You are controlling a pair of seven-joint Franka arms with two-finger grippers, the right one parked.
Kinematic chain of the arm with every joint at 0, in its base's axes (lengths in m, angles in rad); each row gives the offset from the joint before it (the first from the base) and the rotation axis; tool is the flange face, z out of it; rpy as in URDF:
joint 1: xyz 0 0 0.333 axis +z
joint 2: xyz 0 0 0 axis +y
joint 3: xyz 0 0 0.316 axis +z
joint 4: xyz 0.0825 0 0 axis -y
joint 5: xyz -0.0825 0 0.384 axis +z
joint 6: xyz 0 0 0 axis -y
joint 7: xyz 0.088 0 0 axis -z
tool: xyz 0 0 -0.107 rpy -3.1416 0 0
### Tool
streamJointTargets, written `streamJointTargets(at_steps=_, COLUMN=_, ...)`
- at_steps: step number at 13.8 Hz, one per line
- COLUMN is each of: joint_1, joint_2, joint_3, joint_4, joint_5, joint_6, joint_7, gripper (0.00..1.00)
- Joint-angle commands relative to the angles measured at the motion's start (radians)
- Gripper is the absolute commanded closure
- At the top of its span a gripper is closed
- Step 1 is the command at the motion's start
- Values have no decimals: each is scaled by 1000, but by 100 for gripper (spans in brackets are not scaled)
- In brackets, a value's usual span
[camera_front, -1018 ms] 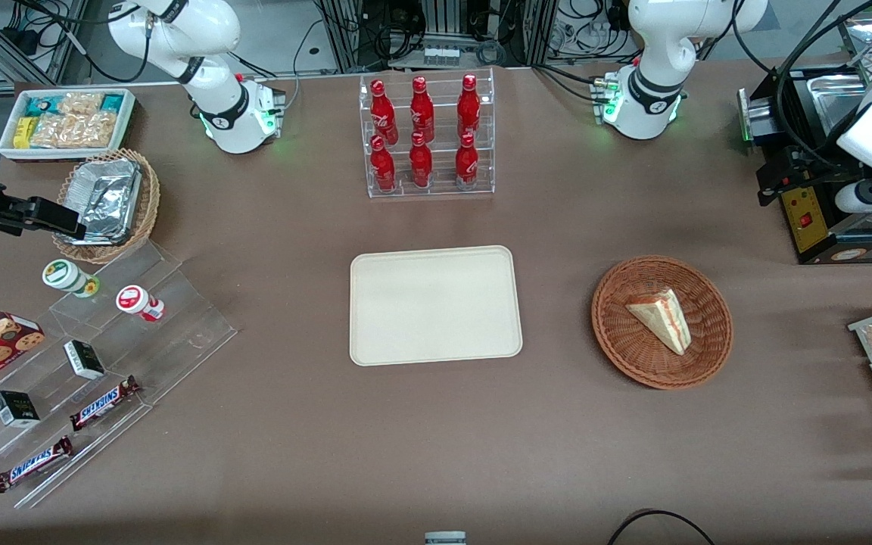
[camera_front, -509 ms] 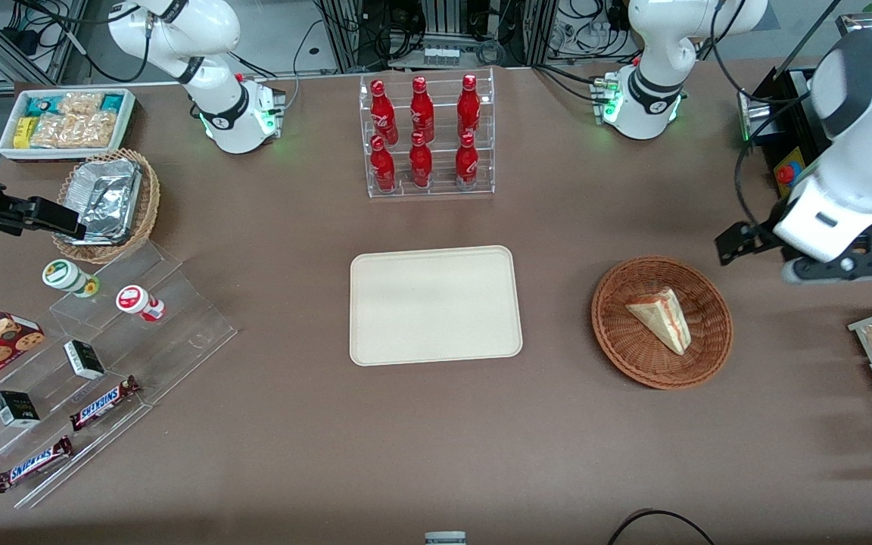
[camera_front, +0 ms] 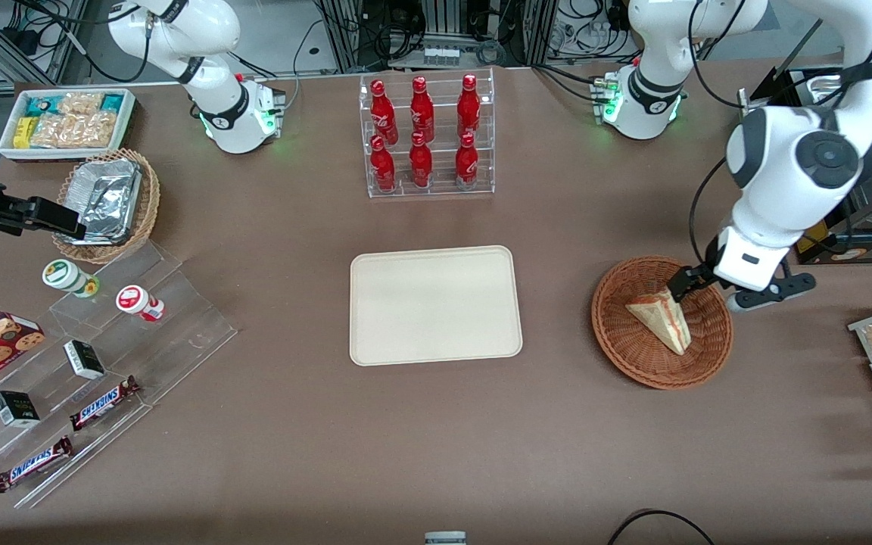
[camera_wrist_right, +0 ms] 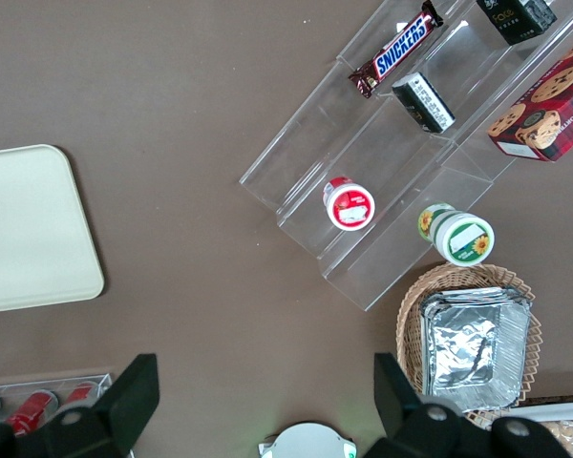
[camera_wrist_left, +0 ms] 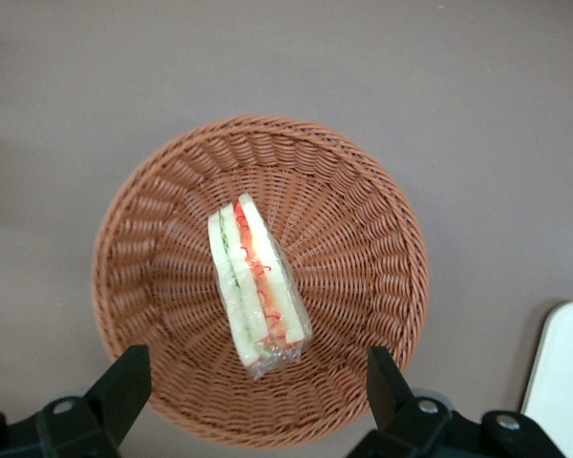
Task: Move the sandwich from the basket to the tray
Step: 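Move the open left gripper down over the wrapped sandwich in the basket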
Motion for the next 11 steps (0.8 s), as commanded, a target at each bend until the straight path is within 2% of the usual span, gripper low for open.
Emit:
streamJointTargets(at_steps=1, joint_1=-9, joint_2=17, joint_3=4, joint_4=-33, joint_5=14, joint_6=48, joint_7=-92, gripper=0)
streamJointTargets(at_steps=4, joint_1=-7, joint_2=66, joint_3=2, joint_4=-44, joint_5=12, joint_6=79, joint_7=-155, gripper=0)
streamJointTargets(at_steps=11, joint_1=-3, joint_2=144, joint_3=2, joint_4=-137, joint_5=5, joint_6=303, joint_7=-225, gripper=0)
